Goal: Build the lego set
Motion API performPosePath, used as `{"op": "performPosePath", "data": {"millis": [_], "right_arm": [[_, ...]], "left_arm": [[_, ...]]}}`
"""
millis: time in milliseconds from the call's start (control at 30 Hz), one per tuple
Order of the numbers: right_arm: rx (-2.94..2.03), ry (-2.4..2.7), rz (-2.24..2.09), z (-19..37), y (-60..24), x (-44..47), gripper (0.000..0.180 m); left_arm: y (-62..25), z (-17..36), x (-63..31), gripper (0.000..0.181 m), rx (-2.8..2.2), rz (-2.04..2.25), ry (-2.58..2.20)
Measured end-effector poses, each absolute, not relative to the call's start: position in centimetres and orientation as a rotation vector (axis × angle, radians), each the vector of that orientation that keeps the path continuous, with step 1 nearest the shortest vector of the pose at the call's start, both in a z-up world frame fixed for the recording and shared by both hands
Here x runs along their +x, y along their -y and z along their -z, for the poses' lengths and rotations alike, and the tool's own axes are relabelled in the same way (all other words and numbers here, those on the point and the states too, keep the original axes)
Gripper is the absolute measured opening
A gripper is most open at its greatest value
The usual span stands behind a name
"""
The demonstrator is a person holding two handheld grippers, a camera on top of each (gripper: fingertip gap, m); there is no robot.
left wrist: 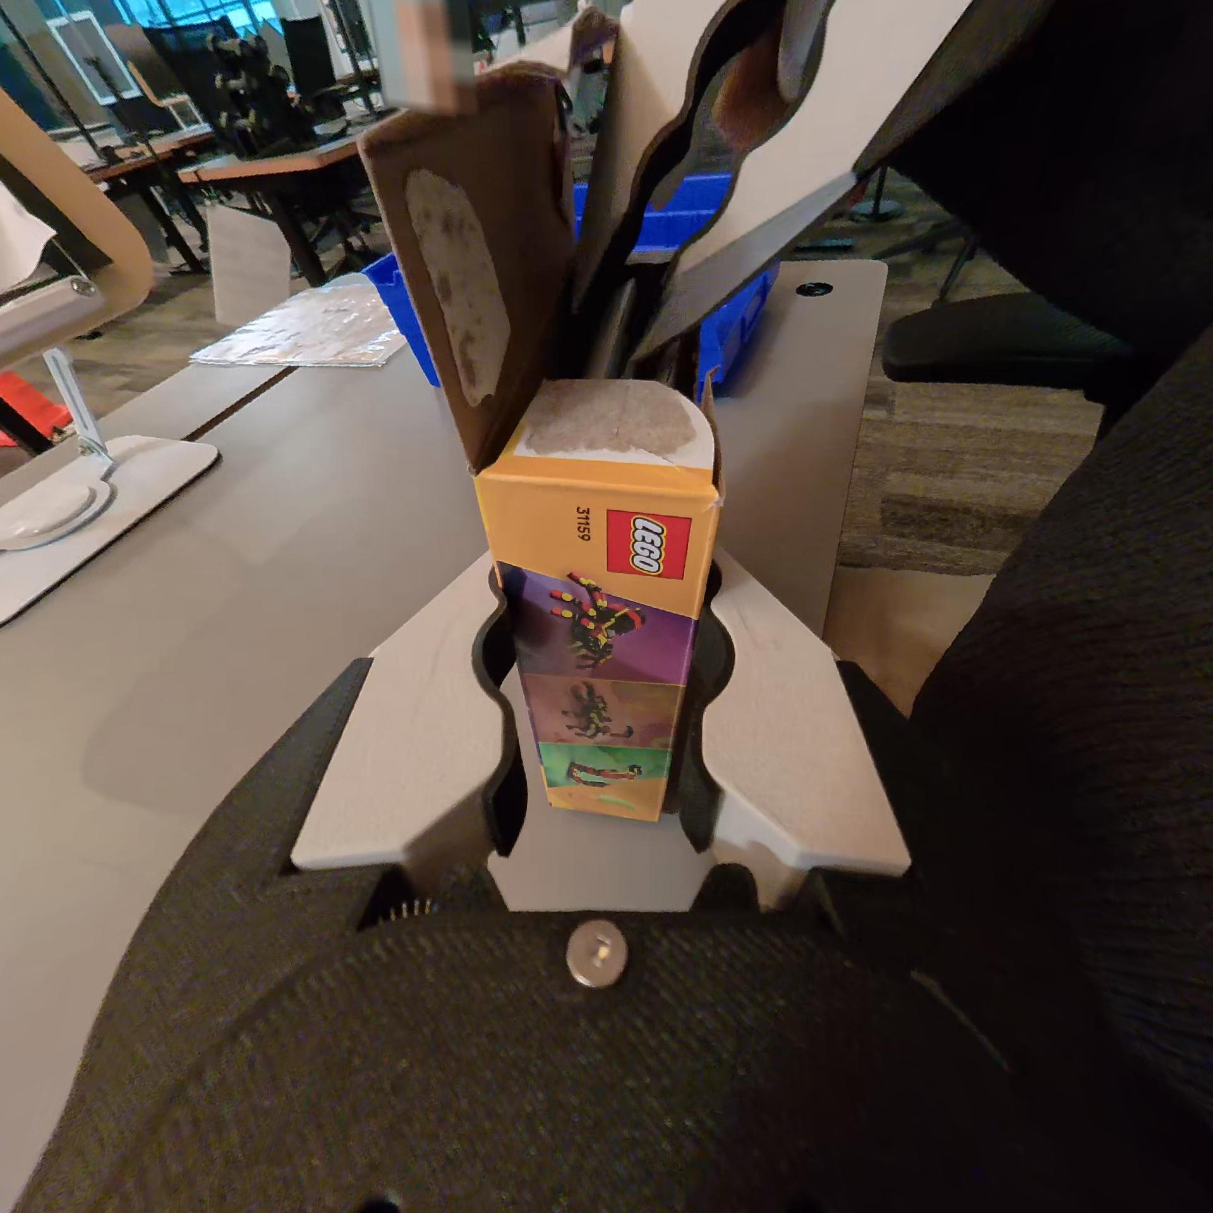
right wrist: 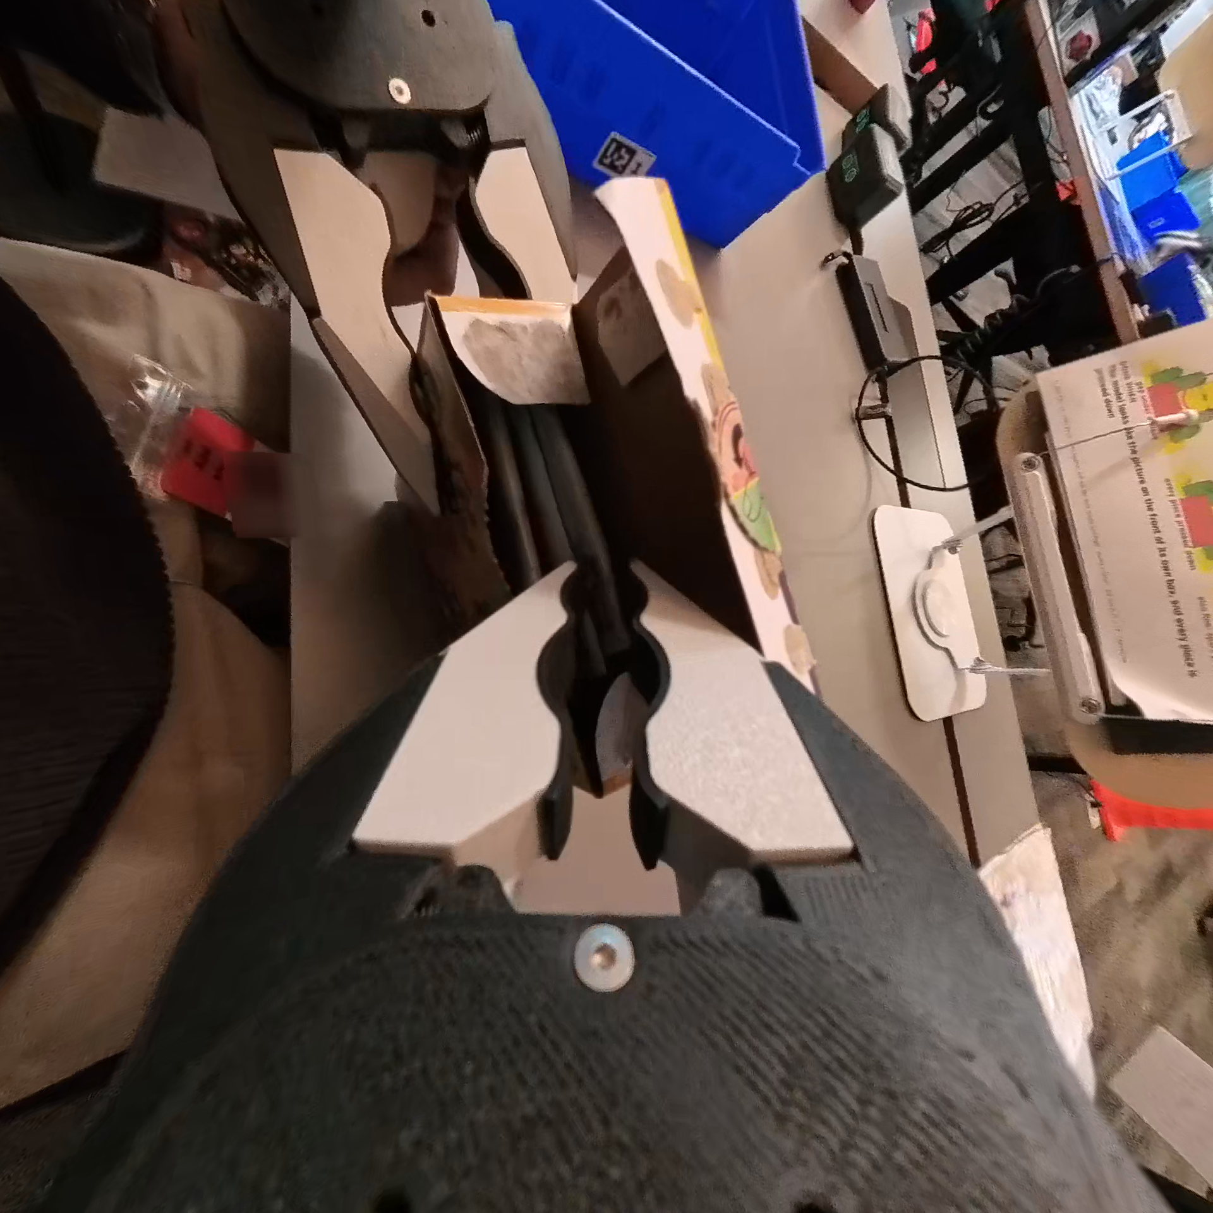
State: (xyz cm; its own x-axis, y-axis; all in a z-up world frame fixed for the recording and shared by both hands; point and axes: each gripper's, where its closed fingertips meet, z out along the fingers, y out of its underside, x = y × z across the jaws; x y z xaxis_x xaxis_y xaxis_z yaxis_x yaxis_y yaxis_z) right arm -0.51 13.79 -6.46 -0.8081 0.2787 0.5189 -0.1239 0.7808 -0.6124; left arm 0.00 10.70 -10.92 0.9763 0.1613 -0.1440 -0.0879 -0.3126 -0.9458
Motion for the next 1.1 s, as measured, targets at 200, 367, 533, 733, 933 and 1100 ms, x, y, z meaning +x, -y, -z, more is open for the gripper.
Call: {"op": "performPosePath", "data": {"millis": [200, 367, 533, 733, 933, 1100], "right_arm": [[-0.137, 2.375, -0.923, 5.9, -13.5, -0.2, 0.002], [-0.173, 2.354, -1.029, 4.5, -13.5, -0.1, 0.000], [-0.222, 2.229, -1.222, 1.1, -13.5, -0.2, 0.000], [-0.428, 1.901, -1.556, -5.7, -16.8, -1.4, 0.000], [-0.687, 1.763, -1.729, -6.5, -20.1, -3.5, 0.000], [-0.817, 1.750, -1.861, -5.4, -20.6, -4.5, 0.000]], "left_arm": [[-10.6, 10.9, -0.1, 0.053, -1.871, -0.243, 0.063], [-10.6, 10.9, -0.2, 0.054, -1.867, -0.237, 0.074], [-10.3, 10.7, -1.5, 0.054, -1.847, -0.222, 0.183], [-8.6, 9.9, -4.5, 0.053, -1.729, -0.107, 0.421], [-5.3, 10.5, -9.2, 0.052, -1.643, -0.141, 0.685], [-2.2, 11.9, -12.6, 0.053, -1.543, -0.061, 0.941]]}}
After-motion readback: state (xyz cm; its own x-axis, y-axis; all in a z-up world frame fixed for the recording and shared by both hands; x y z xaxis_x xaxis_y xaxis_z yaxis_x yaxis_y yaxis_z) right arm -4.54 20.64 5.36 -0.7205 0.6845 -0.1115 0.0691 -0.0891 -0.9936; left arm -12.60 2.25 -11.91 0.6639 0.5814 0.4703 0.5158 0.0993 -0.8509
